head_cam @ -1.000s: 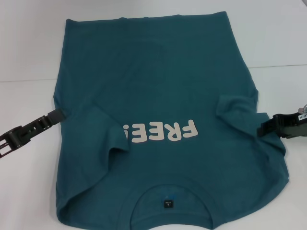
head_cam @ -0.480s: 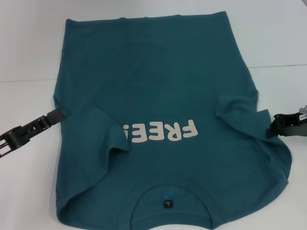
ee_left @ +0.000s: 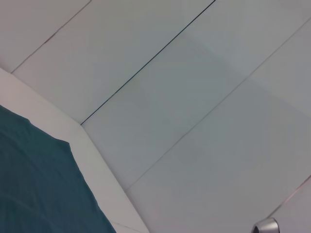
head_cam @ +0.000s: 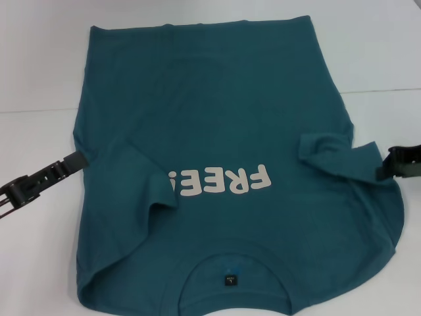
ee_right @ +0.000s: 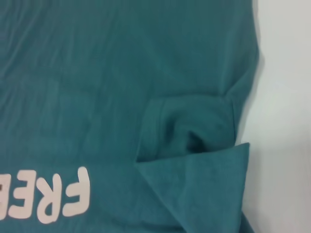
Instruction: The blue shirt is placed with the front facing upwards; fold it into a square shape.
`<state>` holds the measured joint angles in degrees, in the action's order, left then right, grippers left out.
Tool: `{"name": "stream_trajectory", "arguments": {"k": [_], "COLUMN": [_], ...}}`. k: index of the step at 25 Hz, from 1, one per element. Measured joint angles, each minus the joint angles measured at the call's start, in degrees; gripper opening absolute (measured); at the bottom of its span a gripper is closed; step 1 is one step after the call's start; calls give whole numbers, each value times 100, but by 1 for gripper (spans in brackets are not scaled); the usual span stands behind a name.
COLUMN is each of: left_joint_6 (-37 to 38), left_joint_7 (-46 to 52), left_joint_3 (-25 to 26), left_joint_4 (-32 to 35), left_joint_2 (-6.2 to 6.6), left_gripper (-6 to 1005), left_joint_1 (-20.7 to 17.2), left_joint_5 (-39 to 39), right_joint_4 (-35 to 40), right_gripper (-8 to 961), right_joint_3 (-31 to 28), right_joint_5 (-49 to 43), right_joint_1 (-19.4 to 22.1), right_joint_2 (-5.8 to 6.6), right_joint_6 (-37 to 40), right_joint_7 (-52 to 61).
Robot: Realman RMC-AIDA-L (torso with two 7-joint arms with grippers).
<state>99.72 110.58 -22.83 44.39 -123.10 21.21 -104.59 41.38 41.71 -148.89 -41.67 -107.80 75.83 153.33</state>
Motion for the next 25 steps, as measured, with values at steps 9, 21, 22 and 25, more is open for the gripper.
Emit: {"name": "stream_trajectory", "arguments": {"k": [9, 21, 22, 25], "left_joint_6": [-21, 4, 7, 11], "left_joint_7": [11, 26, 26, 26], "left_joint_3": [245, 563, 579, 596], "left_joint_4": [0, -9, -9, -9], "left_joint_2": [26, 42, 42, 41], "left_gripper": [872, 872, 872, 872], "left_joint_1": [-21, -74, -74, -73], "left_joint_5": [0, 0, 0, 0], "right_joint_4": [159, 106, 106, 99], "right_gripper": [0, 0, 0, 1], "right_joint_3": [-23, 7, 16, 31], "right_joint_5": [38, 252, 268, 275], "right_joint_1": [-178, -471, -489, -520], "right_joint_2": [-20, -127, -130, -160], "right_joint_6": [517, 727, 735, 735], "right_joint_7": [39, 2, -1, -14]}}
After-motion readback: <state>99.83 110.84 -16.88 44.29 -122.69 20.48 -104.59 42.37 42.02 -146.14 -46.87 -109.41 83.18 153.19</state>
